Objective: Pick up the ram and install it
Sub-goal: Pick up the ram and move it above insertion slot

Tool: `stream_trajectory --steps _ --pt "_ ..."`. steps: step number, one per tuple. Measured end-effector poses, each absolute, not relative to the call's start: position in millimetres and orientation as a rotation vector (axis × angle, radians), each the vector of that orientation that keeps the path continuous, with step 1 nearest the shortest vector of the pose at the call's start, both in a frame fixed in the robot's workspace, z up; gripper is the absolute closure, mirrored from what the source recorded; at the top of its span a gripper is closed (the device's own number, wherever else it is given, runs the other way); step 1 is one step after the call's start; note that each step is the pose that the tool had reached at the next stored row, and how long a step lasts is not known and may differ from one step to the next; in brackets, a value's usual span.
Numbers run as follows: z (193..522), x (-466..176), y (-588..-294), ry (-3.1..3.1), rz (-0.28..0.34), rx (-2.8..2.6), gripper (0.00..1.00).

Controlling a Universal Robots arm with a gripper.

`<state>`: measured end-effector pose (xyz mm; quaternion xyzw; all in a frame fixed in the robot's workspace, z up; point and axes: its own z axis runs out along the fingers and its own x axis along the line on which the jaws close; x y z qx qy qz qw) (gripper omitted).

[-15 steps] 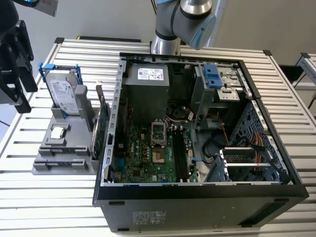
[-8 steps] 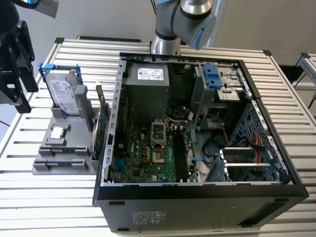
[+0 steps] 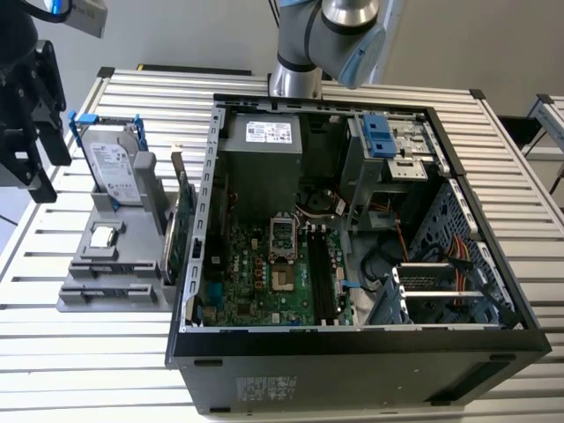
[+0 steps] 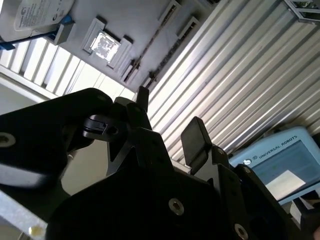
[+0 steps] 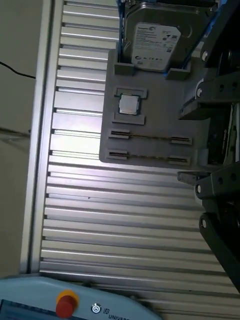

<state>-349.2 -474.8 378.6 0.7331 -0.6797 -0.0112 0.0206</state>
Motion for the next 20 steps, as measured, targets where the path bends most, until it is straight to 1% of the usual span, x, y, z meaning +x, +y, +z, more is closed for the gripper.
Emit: stream_trajectory --steps 20 --pt "368.6 -349.1 -470.3 -2.122 -0.033 2.262 0.00"
